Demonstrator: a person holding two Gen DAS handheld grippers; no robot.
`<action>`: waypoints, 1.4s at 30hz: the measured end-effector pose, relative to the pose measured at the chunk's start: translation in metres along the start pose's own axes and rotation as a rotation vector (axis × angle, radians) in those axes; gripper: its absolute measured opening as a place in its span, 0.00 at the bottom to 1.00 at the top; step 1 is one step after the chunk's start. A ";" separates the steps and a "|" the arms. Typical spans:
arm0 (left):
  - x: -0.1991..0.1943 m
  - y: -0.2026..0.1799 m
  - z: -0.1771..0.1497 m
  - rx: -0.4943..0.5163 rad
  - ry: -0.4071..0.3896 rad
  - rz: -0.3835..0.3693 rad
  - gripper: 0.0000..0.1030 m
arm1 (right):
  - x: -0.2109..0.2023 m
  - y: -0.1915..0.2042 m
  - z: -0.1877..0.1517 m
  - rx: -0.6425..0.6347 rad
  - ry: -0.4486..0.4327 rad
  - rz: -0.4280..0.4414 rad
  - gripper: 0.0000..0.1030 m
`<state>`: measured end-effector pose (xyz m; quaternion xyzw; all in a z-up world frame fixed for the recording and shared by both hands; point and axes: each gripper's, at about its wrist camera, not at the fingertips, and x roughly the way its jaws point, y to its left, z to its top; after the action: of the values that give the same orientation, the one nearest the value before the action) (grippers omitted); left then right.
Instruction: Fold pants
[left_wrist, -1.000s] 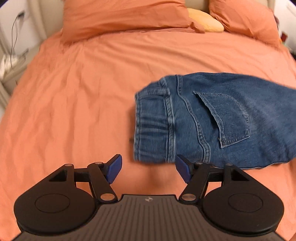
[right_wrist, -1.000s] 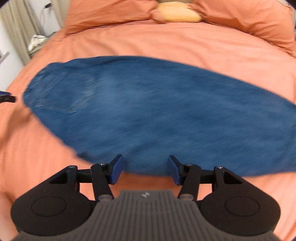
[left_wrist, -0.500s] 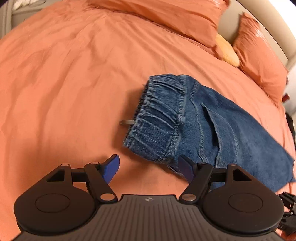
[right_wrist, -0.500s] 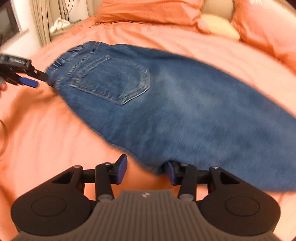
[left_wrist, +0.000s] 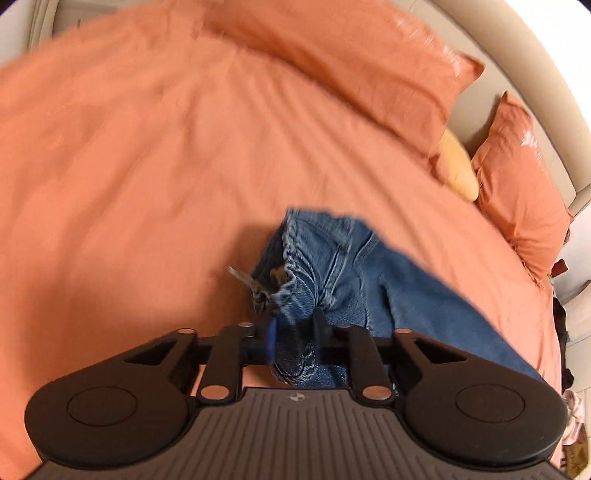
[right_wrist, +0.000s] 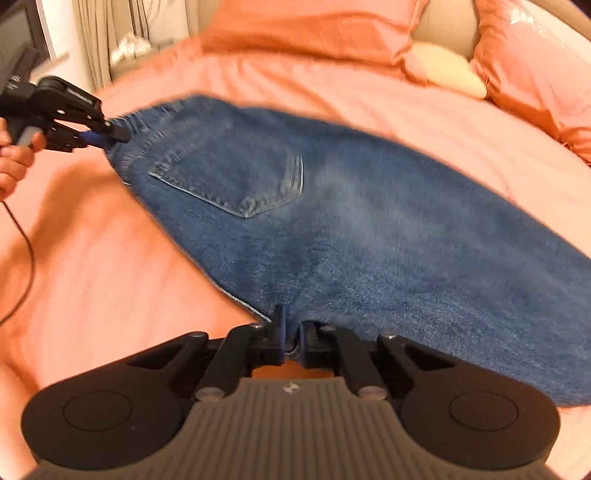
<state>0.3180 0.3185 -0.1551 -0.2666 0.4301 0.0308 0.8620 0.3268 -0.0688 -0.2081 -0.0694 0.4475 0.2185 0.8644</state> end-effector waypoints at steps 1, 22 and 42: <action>-0.007 -0.007 0.004 0.040 -0.019 0.030 0.12 | -0.009 -0.002 0.002 0.020 -0.004 0.022 0.00; 0.034 -0.050 -0.036 0.499 0.052 0.462 0.46 | -0.004 -0.033 -0.073 0.321 0.086 -0.023 0.30; 0.048 -0.225 -0.086 0.613 0.110 0.351 0.46 | -0.199 -0.400 -0.179 0.894 -0.099 -0.354 0.32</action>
<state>0.3494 0.0754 -0.1364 0.0812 0.5041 0.0335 0.8592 0.2690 -0.5457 -0.1842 0.2445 0.4372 -0.1426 0.8537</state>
